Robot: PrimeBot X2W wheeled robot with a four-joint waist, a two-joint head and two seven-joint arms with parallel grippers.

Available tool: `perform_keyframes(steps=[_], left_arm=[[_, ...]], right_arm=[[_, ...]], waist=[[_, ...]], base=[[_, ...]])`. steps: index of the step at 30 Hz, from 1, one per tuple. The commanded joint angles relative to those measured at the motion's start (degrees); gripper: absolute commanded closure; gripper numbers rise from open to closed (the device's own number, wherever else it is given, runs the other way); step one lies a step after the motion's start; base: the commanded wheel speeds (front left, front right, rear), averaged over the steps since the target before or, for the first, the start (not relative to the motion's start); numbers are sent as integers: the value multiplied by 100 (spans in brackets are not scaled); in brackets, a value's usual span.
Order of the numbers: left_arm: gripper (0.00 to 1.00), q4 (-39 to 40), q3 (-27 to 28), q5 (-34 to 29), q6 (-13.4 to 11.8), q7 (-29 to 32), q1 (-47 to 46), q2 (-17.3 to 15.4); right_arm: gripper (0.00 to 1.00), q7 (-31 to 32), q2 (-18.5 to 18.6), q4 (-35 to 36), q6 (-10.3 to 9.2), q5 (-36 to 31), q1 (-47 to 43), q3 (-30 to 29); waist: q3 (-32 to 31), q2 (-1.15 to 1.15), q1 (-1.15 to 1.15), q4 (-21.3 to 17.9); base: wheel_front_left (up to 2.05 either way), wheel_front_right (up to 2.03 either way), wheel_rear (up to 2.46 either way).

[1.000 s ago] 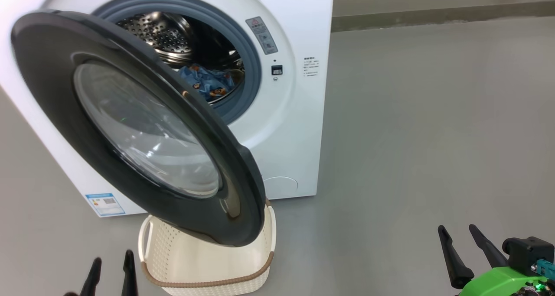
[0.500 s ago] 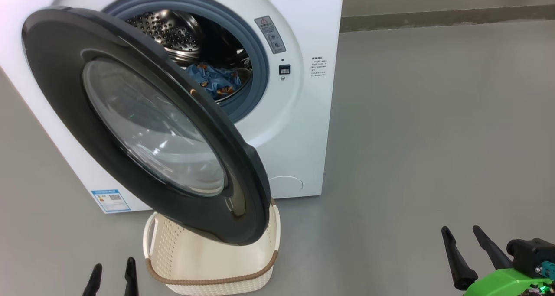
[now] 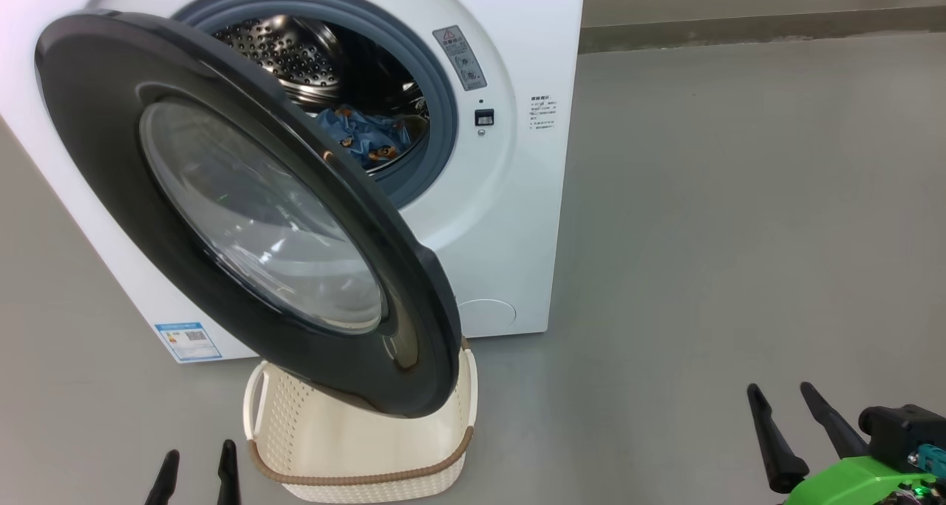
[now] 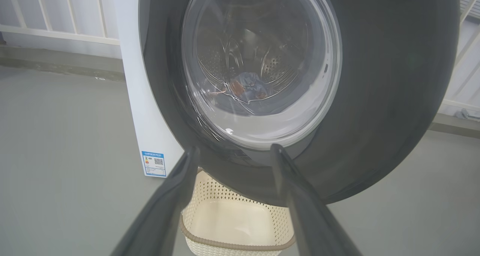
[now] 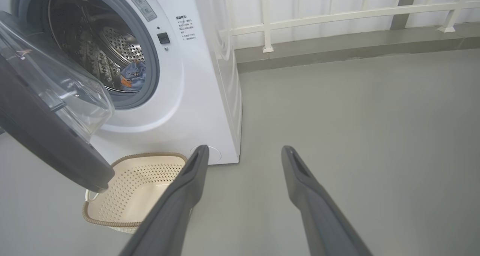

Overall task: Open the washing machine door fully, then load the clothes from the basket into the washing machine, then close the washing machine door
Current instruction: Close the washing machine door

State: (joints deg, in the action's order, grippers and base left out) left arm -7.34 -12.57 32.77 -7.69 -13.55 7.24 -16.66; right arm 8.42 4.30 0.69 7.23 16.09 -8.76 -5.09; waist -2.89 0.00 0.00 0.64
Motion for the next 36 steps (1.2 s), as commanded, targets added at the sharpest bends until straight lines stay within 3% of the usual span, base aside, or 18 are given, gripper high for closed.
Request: perform_keyframes(steps=[1,2,3,4,13,27,36], left_arm=[[0,173,193,-38,-50,-9,-155,-130],[0,173,191,-52,-60,-5,-157,-146],[0,176,185,-52,-61,0,-162,-150],[0,182,160,-51,-50,7,-189,-146],[0,175,23,-48,-8,43,-276,-98],[0,154,-127,-71,34,102,-426,-108],[0,64,-229,-51,88,118,-513,-74]], right_arm=[[0,-77,91,203,25,-52,227,170],[38,-92,89,203,25,-31,258,191],[63,-104,93,204,25,-20,293,217],[100,-164,112,237,25,8,381,264],[100,-299,207,317,25,80,1176,890],[100,-386,117,379,25,630,2257,2934],[100,-429,62,-456,25,1052,2554,3627]], waist=[[8,0,0,5],[13,0,0,12],[19,0,0,26],[36,0,0,83],[73,0,0,419],[34,0,0,1251],[39,0,0,1658]], base=[[0,0,0],[0,0,0],[0,0,0],[0,0,0],[0,0,0],[0,0,0],[0,0,0]])
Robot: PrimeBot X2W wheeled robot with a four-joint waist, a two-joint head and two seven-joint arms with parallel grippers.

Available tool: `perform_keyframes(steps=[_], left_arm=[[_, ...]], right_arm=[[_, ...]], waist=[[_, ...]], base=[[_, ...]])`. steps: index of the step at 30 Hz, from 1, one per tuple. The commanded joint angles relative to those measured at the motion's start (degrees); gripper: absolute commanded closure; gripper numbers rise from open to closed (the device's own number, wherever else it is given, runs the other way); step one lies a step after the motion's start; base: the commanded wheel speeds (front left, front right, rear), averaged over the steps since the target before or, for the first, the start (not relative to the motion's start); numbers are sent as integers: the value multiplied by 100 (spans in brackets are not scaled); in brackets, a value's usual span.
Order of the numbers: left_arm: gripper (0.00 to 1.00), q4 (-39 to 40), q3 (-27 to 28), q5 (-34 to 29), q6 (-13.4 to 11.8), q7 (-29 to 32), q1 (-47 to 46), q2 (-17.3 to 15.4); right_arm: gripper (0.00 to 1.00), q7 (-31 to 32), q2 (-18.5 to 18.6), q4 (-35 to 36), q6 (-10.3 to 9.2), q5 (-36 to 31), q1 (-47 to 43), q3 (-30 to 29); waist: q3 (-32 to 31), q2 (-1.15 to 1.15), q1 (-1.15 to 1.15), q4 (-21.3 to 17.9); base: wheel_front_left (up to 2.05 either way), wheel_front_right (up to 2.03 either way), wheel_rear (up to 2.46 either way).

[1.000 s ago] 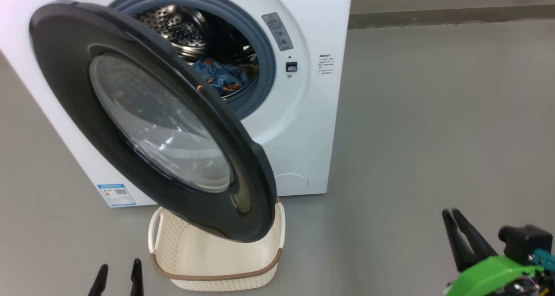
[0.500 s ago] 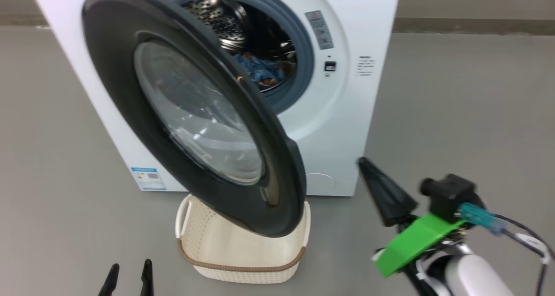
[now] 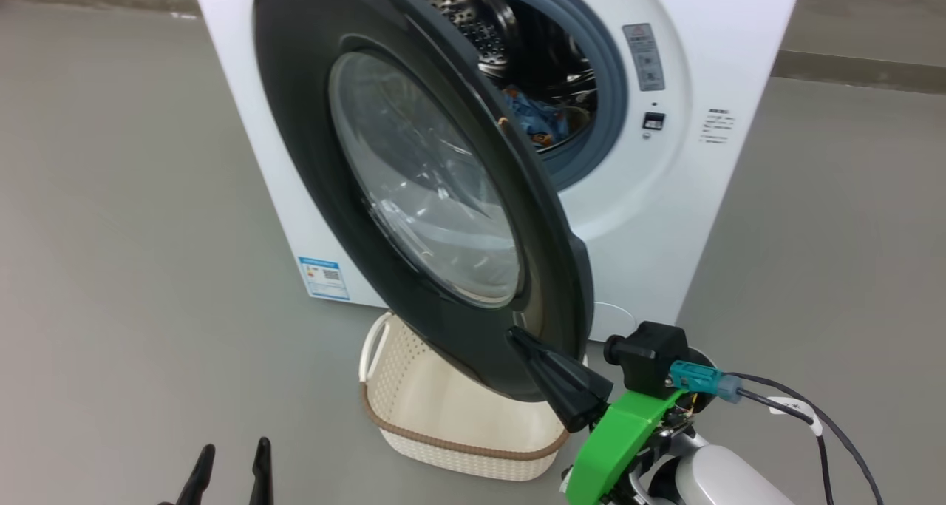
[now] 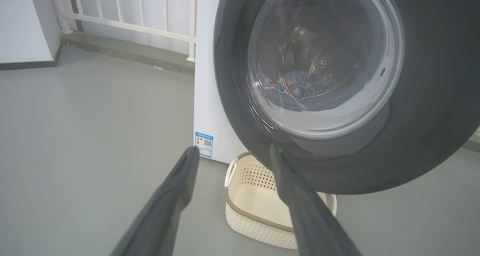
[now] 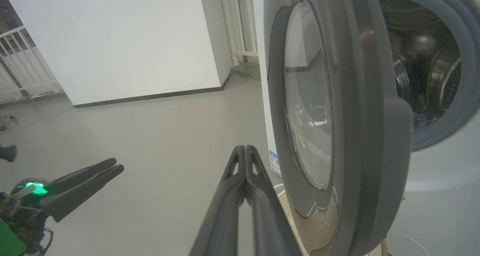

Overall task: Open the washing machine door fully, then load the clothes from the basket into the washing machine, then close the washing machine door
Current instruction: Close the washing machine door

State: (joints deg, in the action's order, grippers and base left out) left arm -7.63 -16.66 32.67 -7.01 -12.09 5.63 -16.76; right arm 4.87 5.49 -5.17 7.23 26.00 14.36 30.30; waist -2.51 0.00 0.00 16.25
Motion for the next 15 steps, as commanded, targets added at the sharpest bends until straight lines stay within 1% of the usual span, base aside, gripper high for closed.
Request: perform_keyframes(steps=[1,15], left_arm=[[0,87,160,-47,26,-27,-363,-58],[0,-89,-30,-30,144,-40,-580,44]], right_arm=[[100,-109,-63,-15,25,104,285,128],[100,-726,-208,-2201,25,831,951,627]], waist=[[2,0,0,125],[-17,0,0,311]], base=[[0,0,0],[0,0,0]])
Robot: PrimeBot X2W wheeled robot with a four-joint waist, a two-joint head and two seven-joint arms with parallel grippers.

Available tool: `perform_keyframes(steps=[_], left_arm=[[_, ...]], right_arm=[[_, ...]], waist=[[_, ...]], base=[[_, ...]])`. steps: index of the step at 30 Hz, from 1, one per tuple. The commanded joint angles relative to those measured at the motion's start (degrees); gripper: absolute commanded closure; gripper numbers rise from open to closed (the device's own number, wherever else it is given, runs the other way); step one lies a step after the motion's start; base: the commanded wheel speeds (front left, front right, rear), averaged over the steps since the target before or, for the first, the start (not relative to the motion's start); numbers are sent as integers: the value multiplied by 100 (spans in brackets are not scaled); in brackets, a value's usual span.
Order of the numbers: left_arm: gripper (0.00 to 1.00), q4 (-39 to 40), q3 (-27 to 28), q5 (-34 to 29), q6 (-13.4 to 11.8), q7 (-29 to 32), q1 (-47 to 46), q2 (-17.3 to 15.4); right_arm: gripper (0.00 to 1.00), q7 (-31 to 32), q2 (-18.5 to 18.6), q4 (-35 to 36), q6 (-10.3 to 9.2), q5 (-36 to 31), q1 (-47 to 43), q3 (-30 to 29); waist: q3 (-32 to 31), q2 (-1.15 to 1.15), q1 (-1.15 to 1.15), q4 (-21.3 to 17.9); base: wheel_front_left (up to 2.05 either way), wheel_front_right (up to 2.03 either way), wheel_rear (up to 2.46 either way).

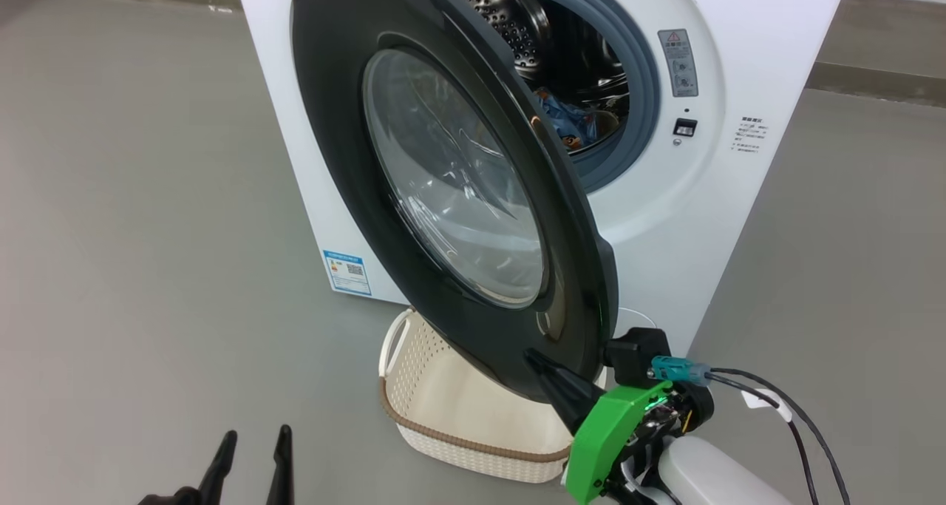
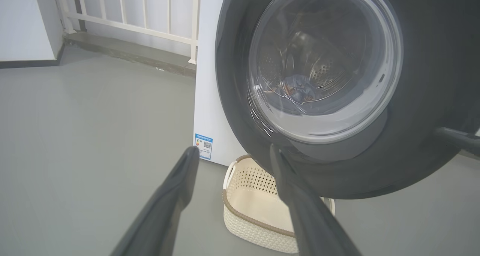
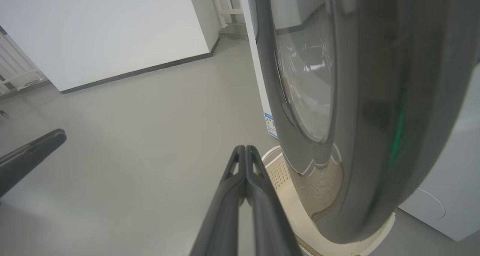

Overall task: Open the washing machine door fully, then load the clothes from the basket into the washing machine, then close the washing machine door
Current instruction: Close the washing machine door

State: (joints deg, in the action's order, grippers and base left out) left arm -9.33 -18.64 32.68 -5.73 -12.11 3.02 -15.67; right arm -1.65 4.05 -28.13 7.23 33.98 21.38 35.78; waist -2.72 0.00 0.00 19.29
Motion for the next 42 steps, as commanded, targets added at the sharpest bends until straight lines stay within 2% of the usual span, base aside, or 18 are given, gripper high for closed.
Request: perform_keyframes(steps=[1,10,23,33,42], left_arm=[[0,67,156,-34,25,-40,-334,-63],[0,-62,116,5,63,-68,-365,-39],[0,-123,100,22,57,-121,-427,-18],[0,-150,41,24,91,-155,-533,50],[0,-238,-21,-17,232,-225,-829,208]], right_arm=[[100,-131,-72,-27,25,96,295,101],[100,-547,-103,-990,25,440,779,283],[100,-900,-95,-1891,25,830,1312,503],[100,-1076,39,-2382,25,1020,1782,450],[100,-1218,293,-2880,25,1089,2454,222]], waist=[[6,0,0,11],[19,0,0,10],[143,0,0,25],[363,0,0,28],[795,0,0,95]], base=[[0,0,0],[0,0,0],[0,0,0],[0,0,0],[0,0,0]])
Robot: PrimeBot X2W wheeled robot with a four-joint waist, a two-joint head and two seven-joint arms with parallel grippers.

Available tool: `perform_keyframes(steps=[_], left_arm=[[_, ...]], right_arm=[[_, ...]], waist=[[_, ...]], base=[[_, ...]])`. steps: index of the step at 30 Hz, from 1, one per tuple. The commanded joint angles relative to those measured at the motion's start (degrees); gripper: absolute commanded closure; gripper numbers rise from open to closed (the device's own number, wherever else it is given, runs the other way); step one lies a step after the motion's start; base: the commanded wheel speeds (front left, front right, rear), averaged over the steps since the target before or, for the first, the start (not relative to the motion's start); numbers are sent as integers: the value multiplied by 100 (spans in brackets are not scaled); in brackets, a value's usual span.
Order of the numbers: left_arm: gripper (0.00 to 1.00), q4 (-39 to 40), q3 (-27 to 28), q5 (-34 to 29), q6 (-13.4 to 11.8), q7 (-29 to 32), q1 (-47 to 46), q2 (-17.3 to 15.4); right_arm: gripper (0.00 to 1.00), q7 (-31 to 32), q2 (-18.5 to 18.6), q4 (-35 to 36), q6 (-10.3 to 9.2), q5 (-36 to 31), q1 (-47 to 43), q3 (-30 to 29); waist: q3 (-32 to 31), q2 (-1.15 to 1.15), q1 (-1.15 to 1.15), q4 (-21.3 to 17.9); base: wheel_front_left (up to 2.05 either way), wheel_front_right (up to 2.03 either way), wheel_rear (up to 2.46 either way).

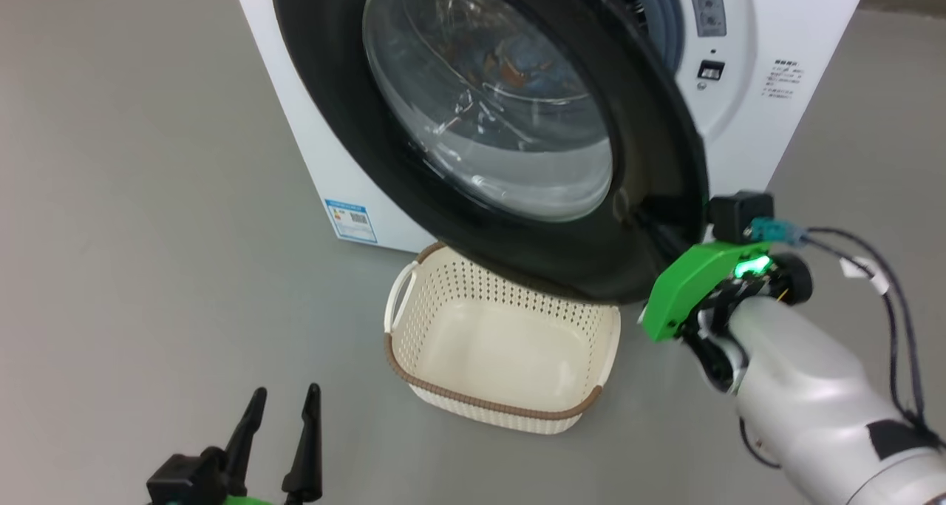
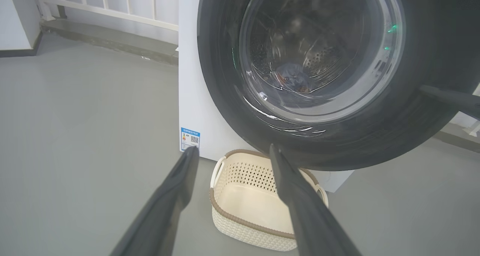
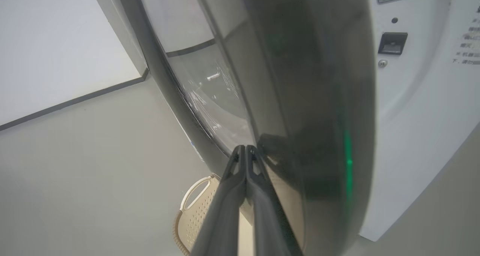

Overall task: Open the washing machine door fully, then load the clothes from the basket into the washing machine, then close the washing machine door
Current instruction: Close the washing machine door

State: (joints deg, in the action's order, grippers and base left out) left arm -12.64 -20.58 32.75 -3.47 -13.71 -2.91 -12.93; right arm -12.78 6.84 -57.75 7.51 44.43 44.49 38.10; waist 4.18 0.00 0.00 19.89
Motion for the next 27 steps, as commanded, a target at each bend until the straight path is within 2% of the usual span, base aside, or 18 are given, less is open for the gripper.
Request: perform_keyframes(steps=[1,16,27], left_arm=[[0,71,169,-31,24,-73,-273,-49],[0,-267,277,-171,419,-126,-906,396],[0,-412,511,-461,787,-128,-1203,810]], right_arm=[[100,-117,43,43,-2,38,222,-22],[100,-206,428,-619,-2,50,1412,-339],[100,-220,682,-800,-2,-14,2001,-510]], waist=[[157,0,0,44],[993,0,0,482],[1540,0,0,915]], base=[[0,0,0],[0,0,0],[0,0,0]])
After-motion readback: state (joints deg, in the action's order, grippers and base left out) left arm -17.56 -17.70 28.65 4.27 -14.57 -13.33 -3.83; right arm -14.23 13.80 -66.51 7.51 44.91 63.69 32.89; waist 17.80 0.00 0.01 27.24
